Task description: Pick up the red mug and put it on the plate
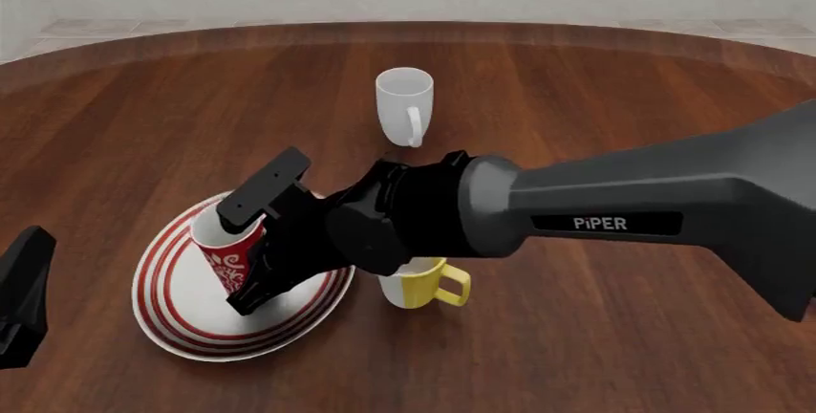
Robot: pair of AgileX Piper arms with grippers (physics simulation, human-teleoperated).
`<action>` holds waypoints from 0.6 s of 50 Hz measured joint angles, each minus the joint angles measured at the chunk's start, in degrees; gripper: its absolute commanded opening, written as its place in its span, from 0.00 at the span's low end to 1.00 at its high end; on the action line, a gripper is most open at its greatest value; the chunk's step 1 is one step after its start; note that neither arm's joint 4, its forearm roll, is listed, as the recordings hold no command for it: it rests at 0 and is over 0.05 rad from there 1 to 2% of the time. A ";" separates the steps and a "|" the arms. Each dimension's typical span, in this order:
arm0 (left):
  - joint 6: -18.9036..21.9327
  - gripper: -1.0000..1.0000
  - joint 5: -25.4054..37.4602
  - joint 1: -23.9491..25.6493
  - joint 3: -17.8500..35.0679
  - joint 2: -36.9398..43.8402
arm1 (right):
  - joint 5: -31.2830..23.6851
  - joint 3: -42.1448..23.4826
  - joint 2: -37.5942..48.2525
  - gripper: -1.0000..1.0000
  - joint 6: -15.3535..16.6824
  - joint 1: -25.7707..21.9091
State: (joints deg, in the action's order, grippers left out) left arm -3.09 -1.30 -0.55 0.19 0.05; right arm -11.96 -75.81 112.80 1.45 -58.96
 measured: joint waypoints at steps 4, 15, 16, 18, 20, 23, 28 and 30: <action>-0.07 1.00 0.06 -0.04 0.08 0.00 | -0.01 -0.01 0.27 0.00 0.13 -0.01; -0.24 1.00 0.04 -0.10 0.08 0.00 | 0.00 -0.06 0.79 0.00 0.41 0.15; -0.26 1.00 0.03 -0.11 0.07 0.00 | 0.01 -0.07 0.83 0.00 0.43 0.18; -0.29 1.00 0.02 -0.12 0.06 0.01 | 0.00 -0.08 0.88 0.00 0.45 0.20; -0.30 1.00 0.00 -0.12 0.05 0.01 | 0.01 -0.09 0.94 0.00 0.46 0.22; -0.32 1.00 0.01 -0.14 0.05 0.01 | 0.02 -0.10 1.02 0.00 0.50 0.27; -0.28 1.00 0.04 -0.12 0.09 0.01 | 0.05 -0.09 1.09 0.00 0.58 0.30; -0.26 1.00 0.04 -0.13 0.10 0.01 | 0.06 -0.07 1.08 0.00 0.62 0.30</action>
State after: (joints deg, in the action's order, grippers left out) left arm -3.35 -1.26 -0.67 0.29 0.05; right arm -11.89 -75.88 113.88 2.07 -58.66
